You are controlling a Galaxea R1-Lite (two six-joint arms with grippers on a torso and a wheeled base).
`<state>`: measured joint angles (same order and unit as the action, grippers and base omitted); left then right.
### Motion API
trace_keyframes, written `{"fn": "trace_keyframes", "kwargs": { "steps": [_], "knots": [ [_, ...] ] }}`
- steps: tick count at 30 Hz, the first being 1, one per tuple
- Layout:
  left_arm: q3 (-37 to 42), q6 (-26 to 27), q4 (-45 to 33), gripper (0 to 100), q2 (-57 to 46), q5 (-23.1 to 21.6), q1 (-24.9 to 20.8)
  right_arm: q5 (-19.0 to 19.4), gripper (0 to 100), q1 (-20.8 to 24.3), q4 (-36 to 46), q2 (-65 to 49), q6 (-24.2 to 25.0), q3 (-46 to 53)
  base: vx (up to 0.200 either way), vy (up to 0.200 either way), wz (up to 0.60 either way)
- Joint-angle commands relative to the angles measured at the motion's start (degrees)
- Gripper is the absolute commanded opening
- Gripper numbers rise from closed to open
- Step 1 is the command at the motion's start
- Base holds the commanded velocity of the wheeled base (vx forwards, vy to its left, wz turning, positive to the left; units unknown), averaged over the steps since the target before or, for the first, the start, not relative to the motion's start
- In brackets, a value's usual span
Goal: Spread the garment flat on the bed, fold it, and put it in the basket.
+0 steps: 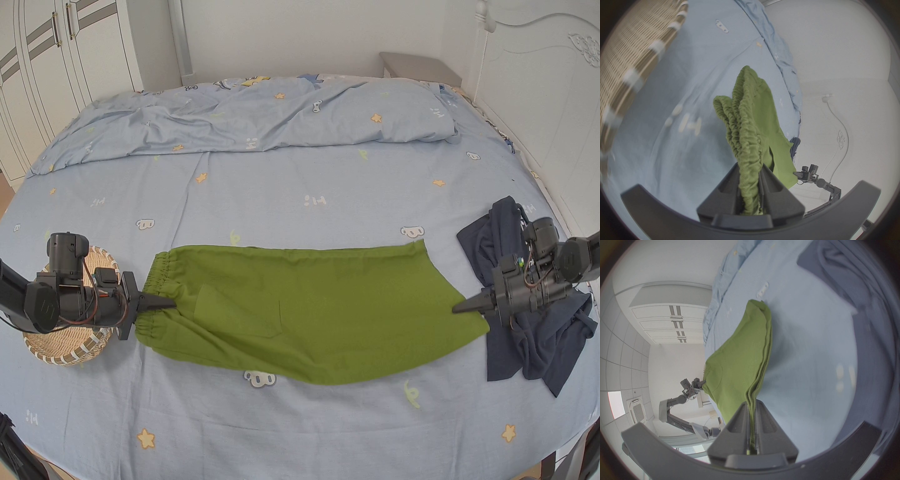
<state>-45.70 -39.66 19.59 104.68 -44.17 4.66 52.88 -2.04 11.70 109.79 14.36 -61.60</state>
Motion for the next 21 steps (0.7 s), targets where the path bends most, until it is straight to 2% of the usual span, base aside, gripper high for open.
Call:
{"fn": "trace_keyframes", "kwargs": {
  "steps": [1,2,4,8,20,21],
  "knots": [
    [12.2,5.2,-0.5,0,-7.1,0.0,0.7,-0.2,0,0.6,0.2,-8.5,-7.1,16.2,0.0,0.0,0.0],
    [12.2,5.2,-0.5,0,-7.1,0.0,0.7,-0.2,0,0.6,0.2,-8.5,-7.1,16.2,0.0,0.0,0.0],
    [17.2,7.4,-0.6,0,-10.5,0.0,1.2,-0.3,0,1.3,-0.1,-11.4,-9.4,22.9,0.0,0.0,0.0],
    [23.6,8.4,-0.4,0,-14.5,0.1,1.8,-0.2,0,1.5,-0.8,-14.3,-11.6,30.0,0.0,0.0,0.0],
    [30.1,12.8,0.1,0,-15.3,0.7,2.6,-0.2,0,2.0,-8.5,-13.5,-11.7,36.9,0.0,0.0,0.0],
    [30.1,12.8,0.1,0,-15.3,0.6,2.6,-0.2,100,2.0,-9.0,-12.6,-11.7,37.0,0.0,0.0,0.0]
  ]
}}
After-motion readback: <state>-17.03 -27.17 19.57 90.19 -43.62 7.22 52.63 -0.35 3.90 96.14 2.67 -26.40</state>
